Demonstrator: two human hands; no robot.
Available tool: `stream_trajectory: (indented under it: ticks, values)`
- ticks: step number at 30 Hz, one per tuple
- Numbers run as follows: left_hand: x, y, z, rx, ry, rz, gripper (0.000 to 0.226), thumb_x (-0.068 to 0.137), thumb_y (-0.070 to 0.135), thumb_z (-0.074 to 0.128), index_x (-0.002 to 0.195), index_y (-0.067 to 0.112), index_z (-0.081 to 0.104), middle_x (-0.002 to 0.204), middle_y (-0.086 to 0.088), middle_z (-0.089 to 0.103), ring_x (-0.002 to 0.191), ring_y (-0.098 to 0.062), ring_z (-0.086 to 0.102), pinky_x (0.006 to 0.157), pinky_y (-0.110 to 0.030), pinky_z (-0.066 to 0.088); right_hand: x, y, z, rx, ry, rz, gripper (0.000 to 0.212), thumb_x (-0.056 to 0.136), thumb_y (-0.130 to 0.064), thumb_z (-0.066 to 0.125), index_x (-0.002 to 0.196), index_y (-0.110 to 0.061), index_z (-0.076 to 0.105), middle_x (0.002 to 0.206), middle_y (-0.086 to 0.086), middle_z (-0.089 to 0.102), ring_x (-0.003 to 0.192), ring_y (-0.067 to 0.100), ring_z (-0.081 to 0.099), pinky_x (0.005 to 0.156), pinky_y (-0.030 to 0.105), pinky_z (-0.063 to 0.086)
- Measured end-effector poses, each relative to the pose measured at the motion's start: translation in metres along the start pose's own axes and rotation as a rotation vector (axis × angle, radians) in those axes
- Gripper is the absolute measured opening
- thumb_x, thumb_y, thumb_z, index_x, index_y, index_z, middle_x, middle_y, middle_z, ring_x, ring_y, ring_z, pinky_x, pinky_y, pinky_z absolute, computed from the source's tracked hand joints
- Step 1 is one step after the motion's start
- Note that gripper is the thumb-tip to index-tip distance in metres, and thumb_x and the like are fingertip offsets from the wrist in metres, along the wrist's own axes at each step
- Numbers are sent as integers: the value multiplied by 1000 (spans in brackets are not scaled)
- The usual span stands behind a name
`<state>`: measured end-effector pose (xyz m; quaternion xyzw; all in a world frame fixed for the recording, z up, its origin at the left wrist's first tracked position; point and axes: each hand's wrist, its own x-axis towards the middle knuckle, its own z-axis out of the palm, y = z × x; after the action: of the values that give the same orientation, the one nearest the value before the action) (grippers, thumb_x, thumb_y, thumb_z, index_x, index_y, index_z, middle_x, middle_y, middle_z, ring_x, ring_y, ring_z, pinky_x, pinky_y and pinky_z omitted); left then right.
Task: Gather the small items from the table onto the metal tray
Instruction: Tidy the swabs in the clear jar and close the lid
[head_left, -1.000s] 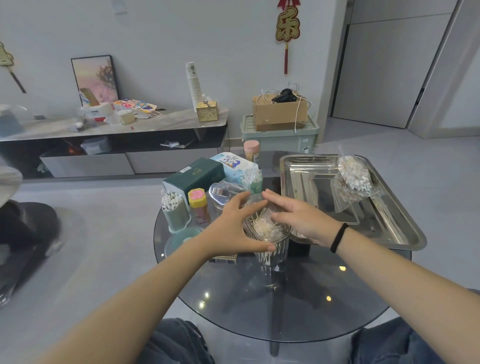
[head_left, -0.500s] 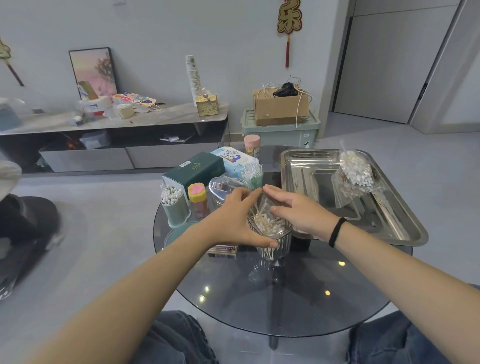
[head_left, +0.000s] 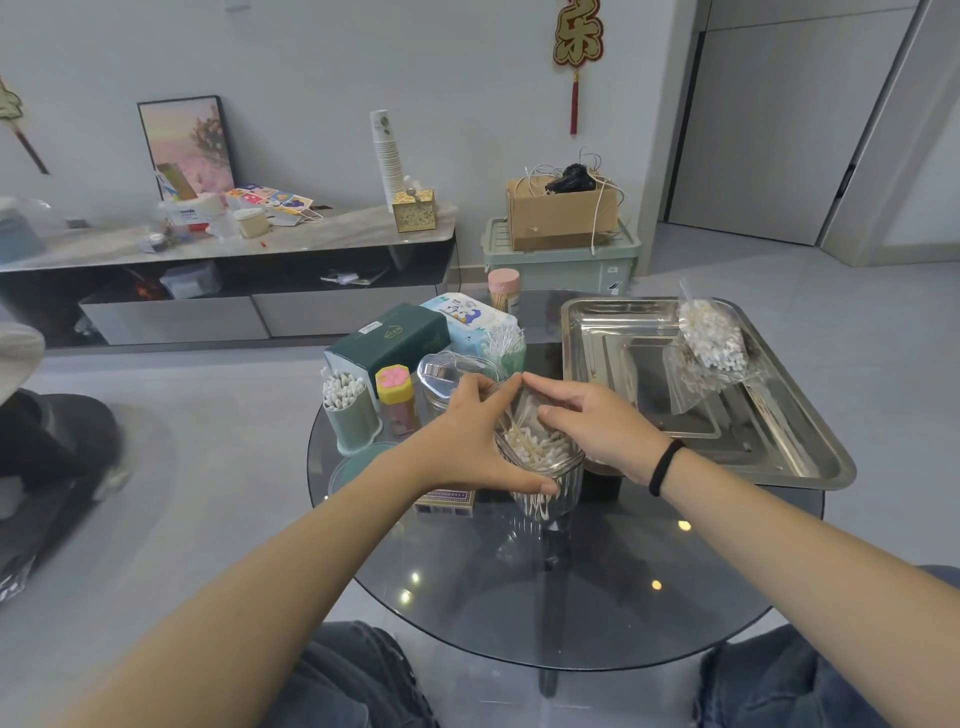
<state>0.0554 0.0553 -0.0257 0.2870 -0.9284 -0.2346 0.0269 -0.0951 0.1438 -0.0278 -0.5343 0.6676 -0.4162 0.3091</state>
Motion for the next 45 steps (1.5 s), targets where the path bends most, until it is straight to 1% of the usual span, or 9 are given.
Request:
stream_trajectory:
  ticks: [8,15,20,26,31,37,41,43,45]
  values:
    - [-3,0,1,-62,24,-4,119,62,58,77,151,26,5,138,0,19,134,-19,27,112,-29,29,1,-1,3,5,20,-4,44,93,-9,48,136,-23,47,138,-5,52,125,5,47,99,16,34]
    - [-2,4,0,-15,-25,-12,118,63,60,76,152,25,6,139,0,18,134,-23,26,114,-37,30,2,0,2,-29,38,14,44,92,-5,48,134,-18,49,137,-1,54,126,8,47,99,15,32]
    - [-1,3,2,-7,-53,-19,117,65,63,73,151,28,3,144,3,13,139,-23,20,116,-40,28,-3,5,5,-78,-14,6,44,97,-15,40,140,-26,40,144,-7,44,133,7,38,99,12,27]
    - [0,-2,2,-5,-135,-14,116,68,71,62,150,31,-9,153,7,-1,145,-23,8,118,-43,22,-2,10,3,-173,-72,-17,44,100,-22,34,143,-29,31,149,-7,37,136,9,34,102,15,25]
    - [5,-6,-3,-54,-204,-37,84,90,63,33,150,27,-14,157,4,-11,148,-22,1,120,-42,12,0,16,1,-134,-116,-9,45,100,-27,32,144,-34,26,150,-9,34,138,8,29,104,16,20]
    - [6,-5,-6,15,-234,-52,84,91,62,35,149,28,-15,158,4,-12,148,-23,5,120,-40,13,2,18,1,-190,-150,-53,48,100,-25,32,146,-28,21,154,-9,26,141,7,23,107,16,17]
    - [1,0,0,104,-128,-31,82,92,60,32,151,22,-11,160,1,-6,147,-28,10,120,-45,12,2,18,6,-282,-105,-107,47,101,-21,29,147,-20,21,156,-3,21,144,14,17,115,24,11]
    - [0,0,4,232,-60,-7,79,94,58,27,152,17,-7,160,-4,1,147,-27,8,119,-46,7,2,19,6,-445,-51,-108,46,101,-24,27,146,-25,23,155,-4,26,138,21,23,116,36,16]
    - [-1,-1,6,267,-27,-4,78,94,58,26,152,16,-4,159,-7,5,147,-27,8,119,-46,6,2,18,4,-564,-31,-102,46,100,-29,25,146,-30,24,148,-3,36,129,22,29,110,37,20]
